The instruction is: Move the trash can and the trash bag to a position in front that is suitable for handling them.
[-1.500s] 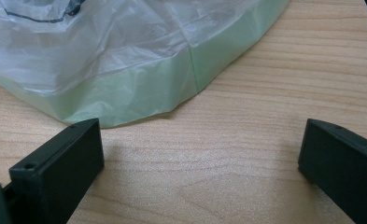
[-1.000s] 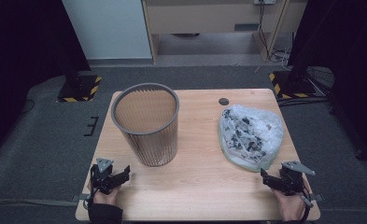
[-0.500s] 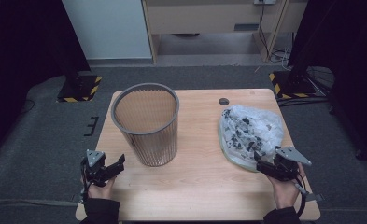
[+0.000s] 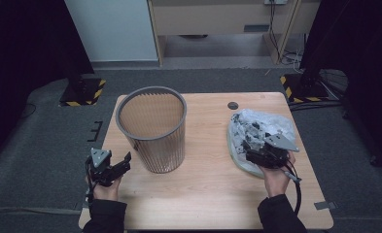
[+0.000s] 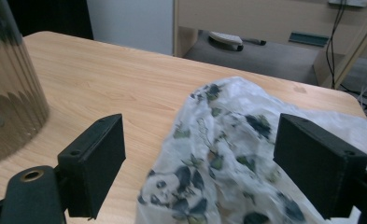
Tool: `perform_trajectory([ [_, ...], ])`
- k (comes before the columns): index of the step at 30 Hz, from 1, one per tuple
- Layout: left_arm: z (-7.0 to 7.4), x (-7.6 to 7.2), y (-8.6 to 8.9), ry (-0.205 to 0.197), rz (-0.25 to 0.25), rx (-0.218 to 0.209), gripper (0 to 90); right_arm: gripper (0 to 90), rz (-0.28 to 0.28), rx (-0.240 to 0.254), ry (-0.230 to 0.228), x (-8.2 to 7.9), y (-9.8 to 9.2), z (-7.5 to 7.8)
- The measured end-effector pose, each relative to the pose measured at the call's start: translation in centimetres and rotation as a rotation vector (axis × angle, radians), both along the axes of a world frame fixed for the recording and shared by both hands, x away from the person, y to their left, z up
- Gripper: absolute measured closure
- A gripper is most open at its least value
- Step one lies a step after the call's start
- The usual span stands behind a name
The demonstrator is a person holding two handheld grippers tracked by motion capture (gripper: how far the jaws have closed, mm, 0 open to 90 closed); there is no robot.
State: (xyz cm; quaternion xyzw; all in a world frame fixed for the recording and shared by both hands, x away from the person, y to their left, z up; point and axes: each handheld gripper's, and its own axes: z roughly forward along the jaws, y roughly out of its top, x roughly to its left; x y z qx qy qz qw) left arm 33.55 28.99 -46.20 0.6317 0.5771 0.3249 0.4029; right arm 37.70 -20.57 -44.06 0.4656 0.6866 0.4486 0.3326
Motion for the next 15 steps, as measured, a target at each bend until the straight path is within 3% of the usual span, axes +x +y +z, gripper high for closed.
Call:
perform_trajectory([
  [5,0.3,0.3,0.1,-0.023,0.003,-0.005,28.8,18.7,0.028,0.021,-0.006,1.1,1.5,0.0],
  [6,0.5,0.5,0.3,-0.034,0.006,-0.012,29.5,20.6,0.046,0.051,0.007,1.7,2.2,-0.1],
  [15,1.1,1.9,1.1,-0.082,0.002,-0.059,35.6,29.7,0.104,0.036,-0.015,4.0,5.6,0.1],
])
